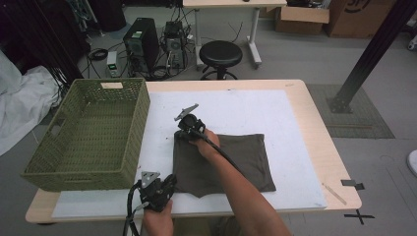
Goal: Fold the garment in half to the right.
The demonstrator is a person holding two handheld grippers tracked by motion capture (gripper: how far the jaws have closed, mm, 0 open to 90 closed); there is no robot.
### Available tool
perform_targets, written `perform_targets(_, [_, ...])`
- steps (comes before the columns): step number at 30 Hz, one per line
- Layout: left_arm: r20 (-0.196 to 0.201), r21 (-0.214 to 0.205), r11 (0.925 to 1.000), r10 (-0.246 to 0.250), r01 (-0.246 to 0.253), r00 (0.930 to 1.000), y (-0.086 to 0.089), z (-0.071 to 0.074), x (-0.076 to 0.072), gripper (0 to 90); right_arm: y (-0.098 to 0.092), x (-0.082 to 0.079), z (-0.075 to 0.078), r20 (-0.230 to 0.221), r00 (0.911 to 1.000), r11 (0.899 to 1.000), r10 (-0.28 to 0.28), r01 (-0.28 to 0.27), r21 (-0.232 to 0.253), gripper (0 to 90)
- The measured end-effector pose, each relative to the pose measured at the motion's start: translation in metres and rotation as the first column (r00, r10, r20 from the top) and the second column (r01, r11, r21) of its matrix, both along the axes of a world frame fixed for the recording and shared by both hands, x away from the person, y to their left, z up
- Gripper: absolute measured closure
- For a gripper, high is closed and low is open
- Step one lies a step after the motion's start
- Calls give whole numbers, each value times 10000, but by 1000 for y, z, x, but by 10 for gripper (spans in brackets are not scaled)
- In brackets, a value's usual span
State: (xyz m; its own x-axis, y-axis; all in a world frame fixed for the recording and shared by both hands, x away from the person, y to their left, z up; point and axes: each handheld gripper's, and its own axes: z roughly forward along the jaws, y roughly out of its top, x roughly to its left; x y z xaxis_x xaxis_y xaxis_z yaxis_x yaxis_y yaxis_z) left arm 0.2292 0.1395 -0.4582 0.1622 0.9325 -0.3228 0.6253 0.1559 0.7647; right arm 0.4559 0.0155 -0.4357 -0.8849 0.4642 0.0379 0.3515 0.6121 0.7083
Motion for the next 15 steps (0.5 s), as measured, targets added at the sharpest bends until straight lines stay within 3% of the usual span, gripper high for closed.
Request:
perform_targets(6, [224, -326, 9995, -50, 57, 9997, 2, 5, -3, 828, -6, -2, 8, 46, 10000, 9985, 85, -87, 543, 889])
perform_targets(15, [1054, -357, 9969, -658, 699, 9922, -16, 34, -5, 825, -40, -3, 40, 399, 9989, 9845, 246, -311, 1724, 888])
